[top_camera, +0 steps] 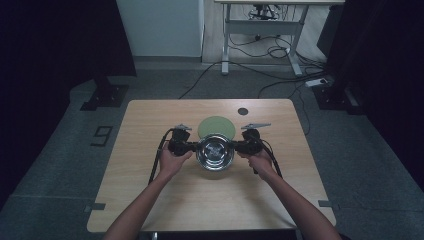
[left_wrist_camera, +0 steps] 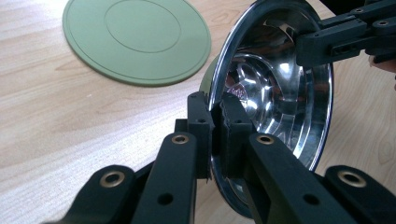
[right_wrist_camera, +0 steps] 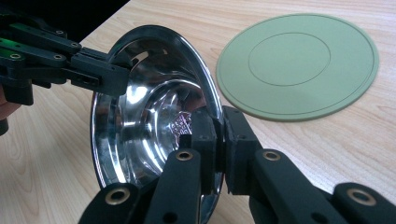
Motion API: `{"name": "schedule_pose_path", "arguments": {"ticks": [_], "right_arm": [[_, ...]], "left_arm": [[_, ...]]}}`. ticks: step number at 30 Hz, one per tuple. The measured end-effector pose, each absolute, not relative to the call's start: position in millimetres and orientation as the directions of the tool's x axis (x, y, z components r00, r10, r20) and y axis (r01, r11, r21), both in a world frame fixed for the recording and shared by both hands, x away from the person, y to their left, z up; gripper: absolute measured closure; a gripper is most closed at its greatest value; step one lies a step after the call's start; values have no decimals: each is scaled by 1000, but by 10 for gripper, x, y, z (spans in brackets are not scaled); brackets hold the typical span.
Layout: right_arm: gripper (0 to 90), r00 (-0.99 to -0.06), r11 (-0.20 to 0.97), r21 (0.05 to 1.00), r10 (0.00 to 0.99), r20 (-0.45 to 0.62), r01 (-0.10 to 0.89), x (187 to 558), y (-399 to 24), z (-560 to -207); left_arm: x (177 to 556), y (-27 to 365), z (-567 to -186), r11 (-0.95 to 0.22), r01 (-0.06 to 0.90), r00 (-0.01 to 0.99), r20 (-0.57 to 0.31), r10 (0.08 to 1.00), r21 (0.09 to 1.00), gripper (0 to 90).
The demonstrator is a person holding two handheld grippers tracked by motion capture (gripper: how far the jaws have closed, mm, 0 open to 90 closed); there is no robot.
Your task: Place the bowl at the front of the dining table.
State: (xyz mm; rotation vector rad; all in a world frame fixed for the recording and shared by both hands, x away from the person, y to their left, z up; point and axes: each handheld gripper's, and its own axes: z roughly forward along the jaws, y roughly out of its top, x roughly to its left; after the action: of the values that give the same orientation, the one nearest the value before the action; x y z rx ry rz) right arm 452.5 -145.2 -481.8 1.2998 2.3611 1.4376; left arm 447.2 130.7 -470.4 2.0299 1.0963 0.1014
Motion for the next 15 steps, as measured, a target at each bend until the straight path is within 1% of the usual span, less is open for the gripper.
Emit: {"name": "schedule_pose_path", "arguments": {"ticks": [15], "right_arm": [[847,-636,197,772,703,319,605,4622,-1435,-4751]], "left_arm": [[4555,1315,-4664,-281,668,609,-289,739,690,851]]}}
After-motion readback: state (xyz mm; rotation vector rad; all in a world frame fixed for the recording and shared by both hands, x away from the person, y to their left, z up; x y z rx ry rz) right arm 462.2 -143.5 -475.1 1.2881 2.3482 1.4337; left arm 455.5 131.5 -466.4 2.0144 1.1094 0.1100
